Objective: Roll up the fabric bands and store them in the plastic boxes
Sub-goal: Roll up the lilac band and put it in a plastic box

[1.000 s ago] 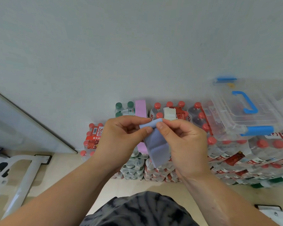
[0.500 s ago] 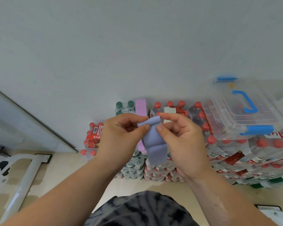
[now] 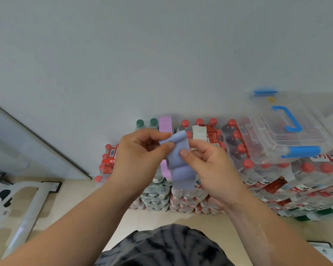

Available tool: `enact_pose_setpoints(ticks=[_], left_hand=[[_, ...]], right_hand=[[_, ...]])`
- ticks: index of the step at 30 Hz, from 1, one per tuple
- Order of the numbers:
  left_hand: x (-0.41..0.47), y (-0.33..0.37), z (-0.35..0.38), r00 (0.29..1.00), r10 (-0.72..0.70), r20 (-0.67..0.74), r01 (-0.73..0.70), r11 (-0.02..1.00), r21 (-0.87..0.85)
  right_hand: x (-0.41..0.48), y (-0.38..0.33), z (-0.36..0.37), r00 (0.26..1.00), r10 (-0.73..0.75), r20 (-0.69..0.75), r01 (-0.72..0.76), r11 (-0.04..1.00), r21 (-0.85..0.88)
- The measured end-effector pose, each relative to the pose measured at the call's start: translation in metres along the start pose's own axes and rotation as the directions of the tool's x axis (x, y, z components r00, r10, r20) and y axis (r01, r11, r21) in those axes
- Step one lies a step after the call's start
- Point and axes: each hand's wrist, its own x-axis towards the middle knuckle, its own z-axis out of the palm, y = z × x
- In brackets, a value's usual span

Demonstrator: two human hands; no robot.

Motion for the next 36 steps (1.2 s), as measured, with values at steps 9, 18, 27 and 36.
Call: enact_pose_setpoints(ticks=[9, 18, 27, 36], left_hand=[[0.011, -0.007, -0.009, 0.995, 0.100, -0.005, -0.095, 0.958, 0.269], [0.009, -0.014, -0.004, 0.994, 0.078, -0.083, -0.060, 0.978, 0.201], [0.007, -0.014, -0.004, 0.999, 0.028, -0.021, -0.027, 0.997, 0.070], [0.003, -0.017, 0.001, 0.998, 0.054, 0.028, -0.056, 0.997, 0.059]], right_hand=[[0.012, 0.010, -0.002, 0.998, -0.036, 0.052, 0.044, 0.983, -0.179], [0.009, 0.005, -0.001, 0.997, -0.030, 0.072, 0.044, 0.978, -0.205], [0.002, -0.001, -0.004, 0.994, -0.074, 0.083, 0.083, 0.991, -0.105], [0.003, -0.003, -0.002, 0.995, 0.047, -0.088, -0.040, 0.996, 0.082]])
